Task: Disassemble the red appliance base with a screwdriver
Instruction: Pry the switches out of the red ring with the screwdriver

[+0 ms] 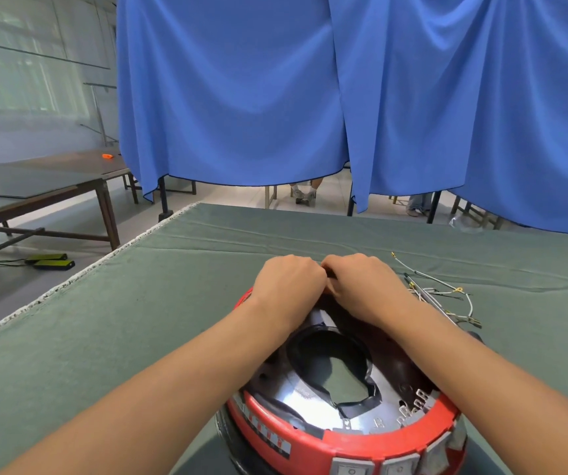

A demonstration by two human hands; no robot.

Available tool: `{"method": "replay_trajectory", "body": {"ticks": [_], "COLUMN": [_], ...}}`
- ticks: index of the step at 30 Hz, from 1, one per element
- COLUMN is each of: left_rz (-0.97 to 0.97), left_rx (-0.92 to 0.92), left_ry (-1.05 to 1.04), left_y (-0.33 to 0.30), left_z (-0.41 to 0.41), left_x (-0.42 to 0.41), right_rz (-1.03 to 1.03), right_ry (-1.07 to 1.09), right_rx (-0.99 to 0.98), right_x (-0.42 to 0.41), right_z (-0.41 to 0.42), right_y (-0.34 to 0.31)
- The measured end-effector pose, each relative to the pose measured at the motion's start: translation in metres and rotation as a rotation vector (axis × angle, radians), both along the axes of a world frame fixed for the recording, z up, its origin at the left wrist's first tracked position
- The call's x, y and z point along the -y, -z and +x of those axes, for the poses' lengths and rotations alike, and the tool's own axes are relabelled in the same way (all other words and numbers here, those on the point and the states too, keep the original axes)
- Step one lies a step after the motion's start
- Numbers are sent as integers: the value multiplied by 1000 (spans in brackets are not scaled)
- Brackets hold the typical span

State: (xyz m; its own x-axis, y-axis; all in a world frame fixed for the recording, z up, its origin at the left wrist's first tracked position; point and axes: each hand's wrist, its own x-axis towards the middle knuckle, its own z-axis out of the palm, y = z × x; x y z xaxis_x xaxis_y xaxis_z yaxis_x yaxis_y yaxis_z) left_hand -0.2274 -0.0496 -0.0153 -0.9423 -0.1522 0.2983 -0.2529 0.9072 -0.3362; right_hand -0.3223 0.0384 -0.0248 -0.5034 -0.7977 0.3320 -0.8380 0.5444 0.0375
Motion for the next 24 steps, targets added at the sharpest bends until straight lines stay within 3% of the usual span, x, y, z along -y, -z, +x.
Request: {"method": "replay_trajectory", "body": {"ticks": [10, 24], "left_rz": [-26, 184], "left_rx": [63, -49], "left_ry": [-36, -38], "left_y": [5, 3], "left_z": [-12, -5], "left_x": [6, 18], "right_rz": [-14, -55], "right_ry": [-18, -43], "right_rx": [87, 131], "right_x": [0, 0], "right_z": [-3, -3], "right_y": [-3, -4]}}
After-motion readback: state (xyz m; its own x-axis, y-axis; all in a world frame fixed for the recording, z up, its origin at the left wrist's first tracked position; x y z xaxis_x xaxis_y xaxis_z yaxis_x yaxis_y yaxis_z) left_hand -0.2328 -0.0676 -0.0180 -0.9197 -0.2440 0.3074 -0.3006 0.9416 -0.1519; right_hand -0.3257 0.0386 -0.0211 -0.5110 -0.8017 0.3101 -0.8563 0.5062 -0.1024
